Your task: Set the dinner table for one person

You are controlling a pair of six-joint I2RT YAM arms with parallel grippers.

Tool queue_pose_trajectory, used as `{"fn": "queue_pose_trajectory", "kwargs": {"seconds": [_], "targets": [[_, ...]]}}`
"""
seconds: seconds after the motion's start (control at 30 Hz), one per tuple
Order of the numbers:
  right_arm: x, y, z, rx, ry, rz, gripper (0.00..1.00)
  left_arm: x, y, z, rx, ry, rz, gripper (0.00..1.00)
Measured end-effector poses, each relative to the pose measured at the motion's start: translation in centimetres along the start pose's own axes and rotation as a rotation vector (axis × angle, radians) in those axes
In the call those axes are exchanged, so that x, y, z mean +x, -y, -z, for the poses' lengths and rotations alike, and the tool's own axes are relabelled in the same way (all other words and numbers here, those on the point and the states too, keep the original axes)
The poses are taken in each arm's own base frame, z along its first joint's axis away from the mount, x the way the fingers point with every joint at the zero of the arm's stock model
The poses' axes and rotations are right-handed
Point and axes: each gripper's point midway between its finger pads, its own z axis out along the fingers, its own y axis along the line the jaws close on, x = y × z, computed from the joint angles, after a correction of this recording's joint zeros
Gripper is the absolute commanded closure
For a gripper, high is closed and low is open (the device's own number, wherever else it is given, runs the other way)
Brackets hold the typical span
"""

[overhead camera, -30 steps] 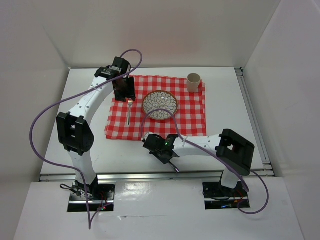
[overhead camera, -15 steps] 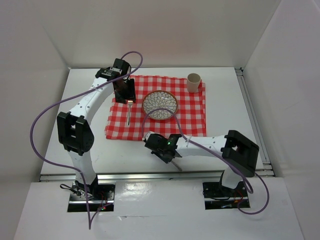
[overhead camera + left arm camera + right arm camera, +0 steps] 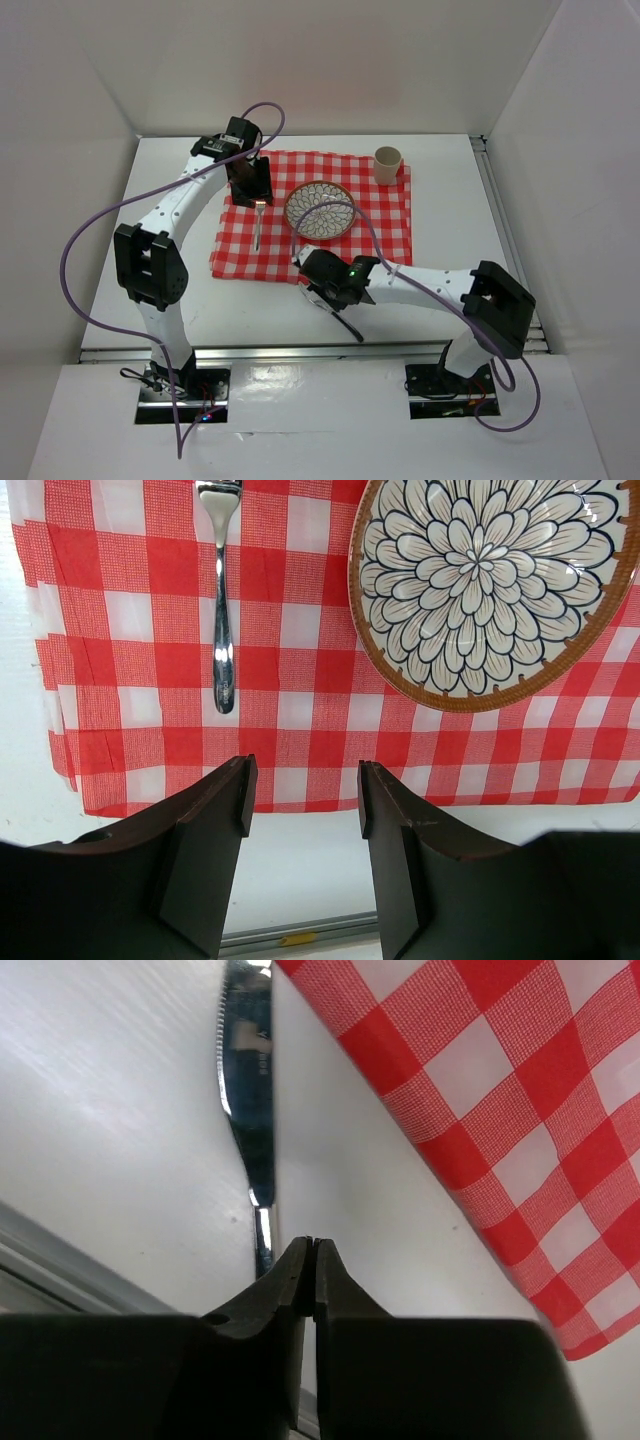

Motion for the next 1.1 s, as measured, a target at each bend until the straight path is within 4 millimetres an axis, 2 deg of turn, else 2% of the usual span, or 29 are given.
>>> {"fn": "queue_pose_trajectory", "kwargs": {"seconds": [0.1, 0.2, 0.33, 0.53, 0.73, 1.1], "targets": [[0.6, 0.4, -0.9, -0.02, -0.04, -0.042, 0.64, 0.0, 0.0, 0.0, 0.0, 0.0, 0.0, 0.39], [0.9, -0.2, -1.1, -0.058, -0.054, -0.057, 0.53, 0.0, 0.0, 0.0, 0.0, 0.0, 0.0, 0.39], [1.5, -1.6, -1.3, -0.132, -0.066, -0.081, 0.43, 0.1, 0.0, -0.1, 0.0, -0.001, 0.0, 0.39], [2.2, -2.6, -1.7, -0.179, -0.092, -0.105, 0.42, 0.3, -0.1, -0.4, -0.001, -0.008, 0.001, 0.39], [3.6, -3.4, -3.2, -0.186, -0.166, -0.124, 0.45, 0.2, -0.1, -0.5, 0.001, -0.005, 0.0, 0.39], [3.3, -2.9, -3.5, -0.165, -0.174, -0.16, 0.53, 0.3, -0.1, -0.5, 0.001, -0.006, 0.001, 0.39]]}}
